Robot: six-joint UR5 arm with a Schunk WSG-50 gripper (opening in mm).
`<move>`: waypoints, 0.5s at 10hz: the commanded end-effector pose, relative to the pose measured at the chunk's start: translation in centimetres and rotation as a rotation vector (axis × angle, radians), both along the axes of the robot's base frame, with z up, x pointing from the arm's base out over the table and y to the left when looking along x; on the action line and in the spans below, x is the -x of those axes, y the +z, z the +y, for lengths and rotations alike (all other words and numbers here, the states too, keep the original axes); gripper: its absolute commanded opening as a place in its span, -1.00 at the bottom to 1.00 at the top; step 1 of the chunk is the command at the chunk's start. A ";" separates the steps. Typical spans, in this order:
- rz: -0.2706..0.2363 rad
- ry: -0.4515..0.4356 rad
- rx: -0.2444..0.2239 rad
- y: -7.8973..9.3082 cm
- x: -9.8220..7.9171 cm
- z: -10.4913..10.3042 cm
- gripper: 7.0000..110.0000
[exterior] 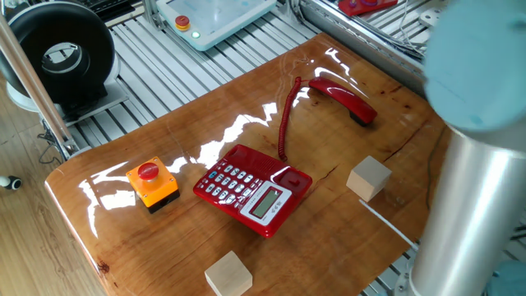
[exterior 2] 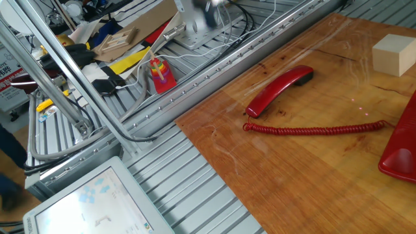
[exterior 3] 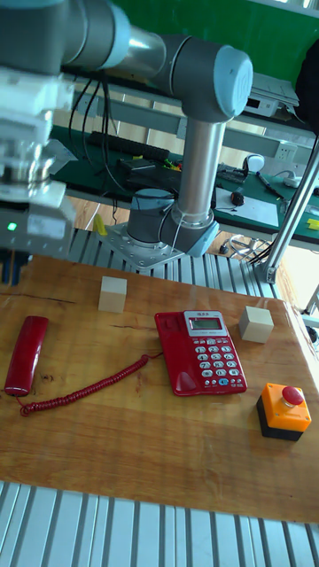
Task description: Place the handset of the telephone on the corresponding phone cradle
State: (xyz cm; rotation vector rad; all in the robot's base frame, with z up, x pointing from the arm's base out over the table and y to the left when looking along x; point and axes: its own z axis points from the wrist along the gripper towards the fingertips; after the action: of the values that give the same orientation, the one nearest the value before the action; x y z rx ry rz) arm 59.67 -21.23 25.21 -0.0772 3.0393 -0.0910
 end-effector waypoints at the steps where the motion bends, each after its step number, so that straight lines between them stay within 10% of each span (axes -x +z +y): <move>1: -0.055 0.009 -0.007 3.5 3.0 2.2 -1.00; 5: -0.004 -0.002 -0.106 0.9 -2.5 3.6 -1.00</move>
State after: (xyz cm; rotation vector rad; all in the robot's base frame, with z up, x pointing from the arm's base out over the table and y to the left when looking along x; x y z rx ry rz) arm 59.34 -18.87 26.95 -0.0762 3.0268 -0.0235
